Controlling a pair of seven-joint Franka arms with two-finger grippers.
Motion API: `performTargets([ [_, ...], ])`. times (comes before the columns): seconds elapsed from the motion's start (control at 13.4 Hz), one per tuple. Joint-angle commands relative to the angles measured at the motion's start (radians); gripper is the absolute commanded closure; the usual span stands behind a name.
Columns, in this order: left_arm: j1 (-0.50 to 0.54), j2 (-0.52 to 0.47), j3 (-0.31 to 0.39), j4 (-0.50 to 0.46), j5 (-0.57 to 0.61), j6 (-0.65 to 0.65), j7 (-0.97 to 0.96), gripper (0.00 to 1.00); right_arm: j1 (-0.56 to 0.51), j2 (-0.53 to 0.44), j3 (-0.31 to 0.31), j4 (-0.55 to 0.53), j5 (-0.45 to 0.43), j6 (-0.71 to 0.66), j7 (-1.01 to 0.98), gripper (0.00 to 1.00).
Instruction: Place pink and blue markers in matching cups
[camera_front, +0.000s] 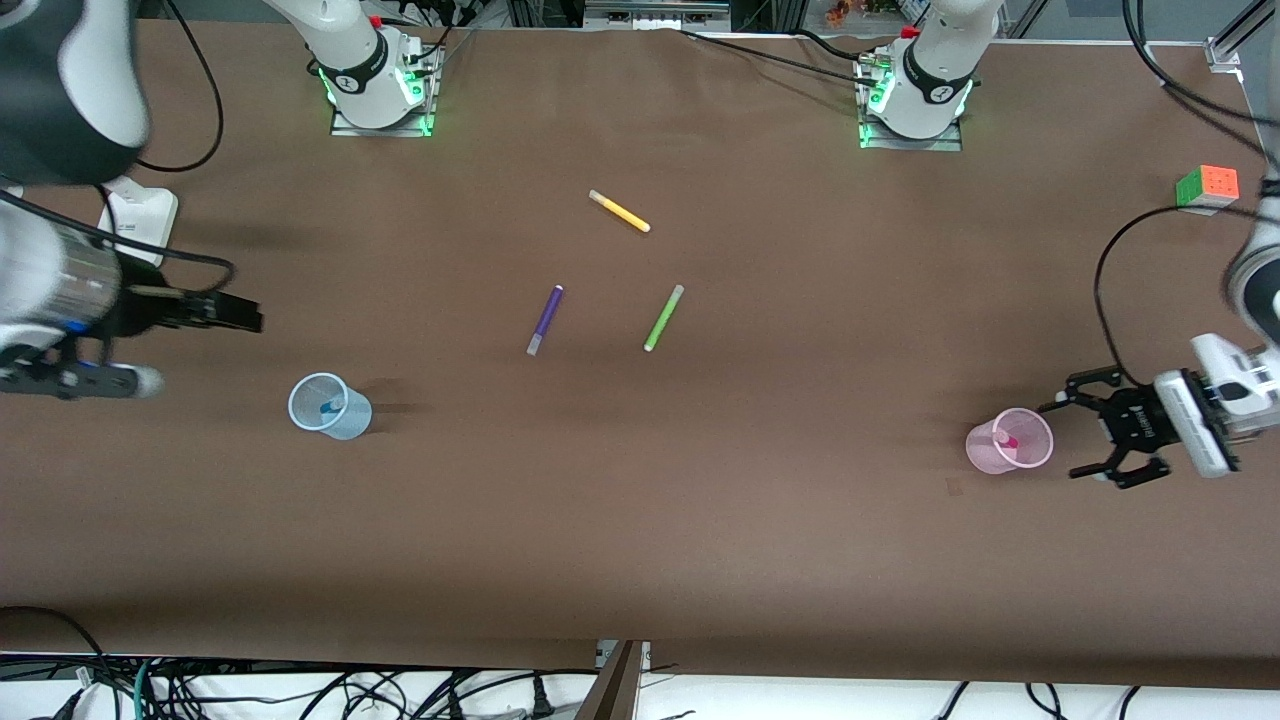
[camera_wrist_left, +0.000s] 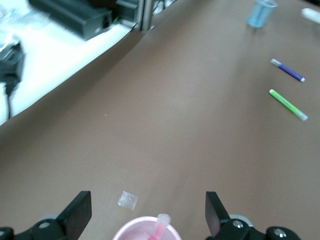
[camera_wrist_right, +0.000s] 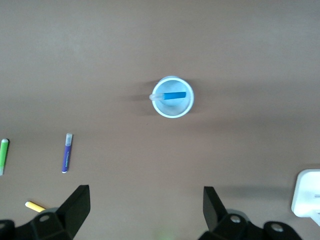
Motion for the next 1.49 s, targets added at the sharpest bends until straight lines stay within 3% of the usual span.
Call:
performTargets([
  [0.0,-0.074,-0.211,0.012,-0.032,0.158,-0.037,-0.383,0.0,-0.071,-0.121,0.007,-0.123,-0.009,0.019,0.011,0.0],
  [0.3,-0.177,-0.38,0.007,-0.022,0.379,-0.168,-0.969,0.0,-0.085,-0.233,0.007,-0.248,-0.013,0.062,-0.006,0.0],
  [0.52,-0.277,-0.397,0.007,0.103,0.53,-0.438,-1.363,0.0,-0.083,-0.27,0.009,-0.288,-0.015,0.042,-0.014,0.0],
  [0.67,-0.326,-0.398,0.007,0.126,0.567,-0.531,-1.546,0.0,-0.082,-0.259,0.012,-0.279,-0.018,0.025,-0.012,0.0],
  [0.82,-0.345,-0.395,-0.003,0.125,0.558,-0.574,-1.643,0.0,-0.082,-0.253,0.007,-0.271,-0.036,0.024,-0.09,0.0],
  [1.42,-0.339,-0.392,-0.03,0.128,0.555,-0.585,-1.614,0.0,-0.082,-0.231,0.007,-0.256,-0.044,0.024,-0.112,0.0],
])
